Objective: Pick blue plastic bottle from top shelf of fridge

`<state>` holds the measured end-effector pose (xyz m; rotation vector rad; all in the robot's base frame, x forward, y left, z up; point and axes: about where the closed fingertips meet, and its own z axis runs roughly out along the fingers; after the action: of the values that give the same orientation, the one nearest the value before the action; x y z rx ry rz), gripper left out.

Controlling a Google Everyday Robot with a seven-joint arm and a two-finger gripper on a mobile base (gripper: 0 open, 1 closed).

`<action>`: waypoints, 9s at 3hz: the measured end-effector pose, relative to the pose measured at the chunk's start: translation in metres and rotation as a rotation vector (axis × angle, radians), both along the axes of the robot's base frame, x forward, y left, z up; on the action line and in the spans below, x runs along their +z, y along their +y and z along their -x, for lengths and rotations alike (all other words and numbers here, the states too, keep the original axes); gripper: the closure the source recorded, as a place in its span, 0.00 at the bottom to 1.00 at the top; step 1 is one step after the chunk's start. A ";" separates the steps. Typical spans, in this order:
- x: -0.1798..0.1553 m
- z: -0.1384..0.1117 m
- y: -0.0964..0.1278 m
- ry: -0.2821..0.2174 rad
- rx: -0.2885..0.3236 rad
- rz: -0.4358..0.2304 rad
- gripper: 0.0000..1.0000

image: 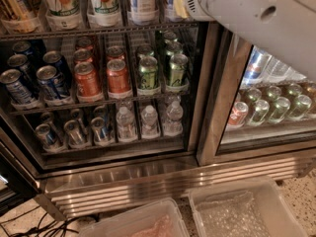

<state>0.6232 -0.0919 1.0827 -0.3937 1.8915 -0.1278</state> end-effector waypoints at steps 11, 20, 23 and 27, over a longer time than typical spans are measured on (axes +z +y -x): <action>0.017 -0.088 0.011 -0.092 -0.048 -0.028 0.36; 0.049 -0.074 0.021 -0.062 0.023 -0.079 1.00; 0.044 -0.050 -0.011 0.030 0.060 0.078 1.00; 0.039 -0.004 -0.021 0.156 0.196 0.151 1.00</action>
Offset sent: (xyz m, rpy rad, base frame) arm 0.0228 0.0004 0.0099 0.0191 -0.0420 -0.0215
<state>0.6276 -0.1131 1.1221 -0.7067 1.9908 -0.1117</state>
